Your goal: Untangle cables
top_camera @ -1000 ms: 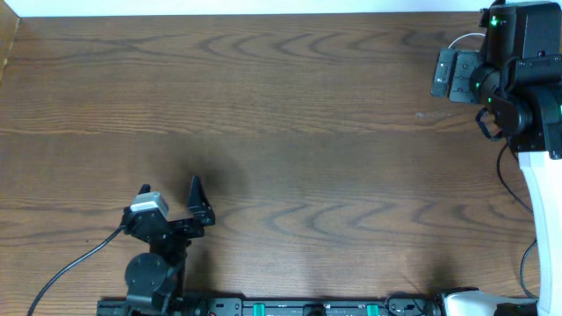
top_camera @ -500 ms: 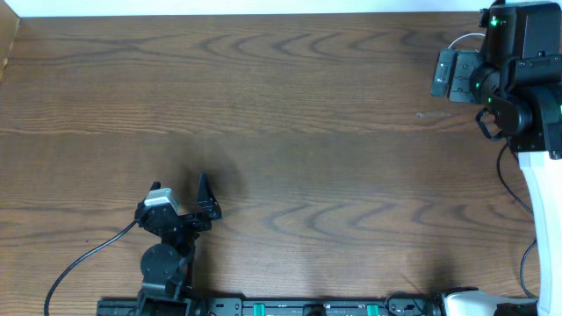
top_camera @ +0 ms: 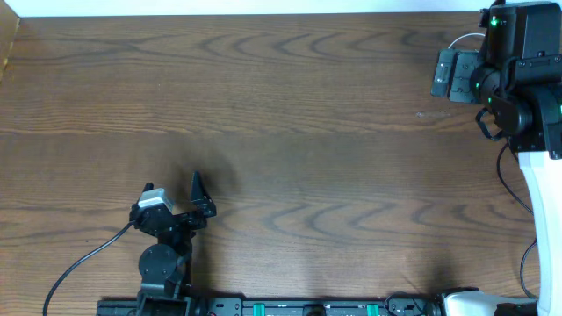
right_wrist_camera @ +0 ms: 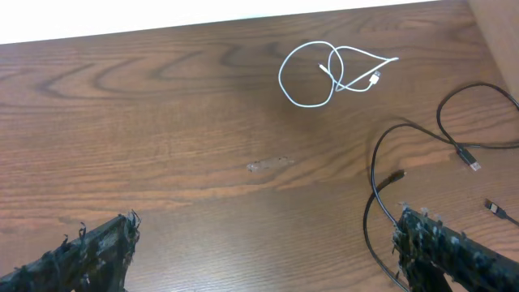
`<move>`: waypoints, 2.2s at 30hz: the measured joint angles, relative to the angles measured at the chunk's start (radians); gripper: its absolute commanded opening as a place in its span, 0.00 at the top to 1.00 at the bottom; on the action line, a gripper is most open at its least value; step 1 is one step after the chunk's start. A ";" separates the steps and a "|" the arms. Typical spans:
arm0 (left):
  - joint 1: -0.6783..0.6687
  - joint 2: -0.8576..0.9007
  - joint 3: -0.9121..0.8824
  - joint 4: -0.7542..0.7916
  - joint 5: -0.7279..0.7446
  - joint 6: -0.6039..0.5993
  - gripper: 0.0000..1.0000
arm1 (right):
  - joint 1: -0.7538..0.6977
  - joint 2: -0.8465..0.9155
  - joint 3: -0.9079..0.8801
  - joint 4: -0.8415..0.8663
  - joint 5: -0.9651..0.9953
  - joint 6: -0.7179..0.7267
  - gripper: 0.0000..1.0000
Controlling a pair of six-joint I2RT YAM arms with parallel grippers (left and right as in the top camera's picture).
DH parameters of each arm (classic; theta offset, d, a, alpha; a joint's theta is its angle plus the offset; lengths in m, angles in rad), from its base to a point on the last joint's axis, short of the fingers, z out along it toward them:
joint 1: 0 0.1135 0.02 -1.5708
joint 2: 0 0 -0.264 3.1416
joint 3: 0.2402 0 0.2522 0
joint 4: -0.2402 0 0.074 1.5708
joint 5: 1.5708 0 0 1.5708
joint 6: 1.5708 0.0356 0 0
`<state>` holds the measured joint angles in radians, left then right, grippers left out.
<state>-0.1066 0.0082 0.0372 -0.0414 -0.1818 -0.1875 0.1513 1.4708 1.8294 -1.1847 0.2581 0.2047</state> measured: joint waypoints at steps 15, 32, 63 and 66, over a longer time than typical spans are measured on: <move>0.024 0.000 -0.003 0.003 -0.003 0.056 0.02 | 0.000 0.000 0.000 0.000 0.000 0.000 0.01; 0.028 0.000 -0.030 0.127 -0.119 0.096 0.02 | 0.000 0.000 0.000 0.000 0.000 0.000 0.01; 0.040 0.002 -0.015 0.032 -0.114 0.153 0.02 | 0.000 0.000 0.000 0.000 0.000 0.000 0.01; 0.040 0.002 -0.015 0.032 -0.113 0.167 0.02 | 0.000 0.000 0.000 0.000 0.000 0.000 0.01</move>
<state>-0.0662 0.0101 0.0223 -0.0093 -0.2943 -0.0204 0.1513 1.4708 1.8294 -1.1847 0.2581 0.2047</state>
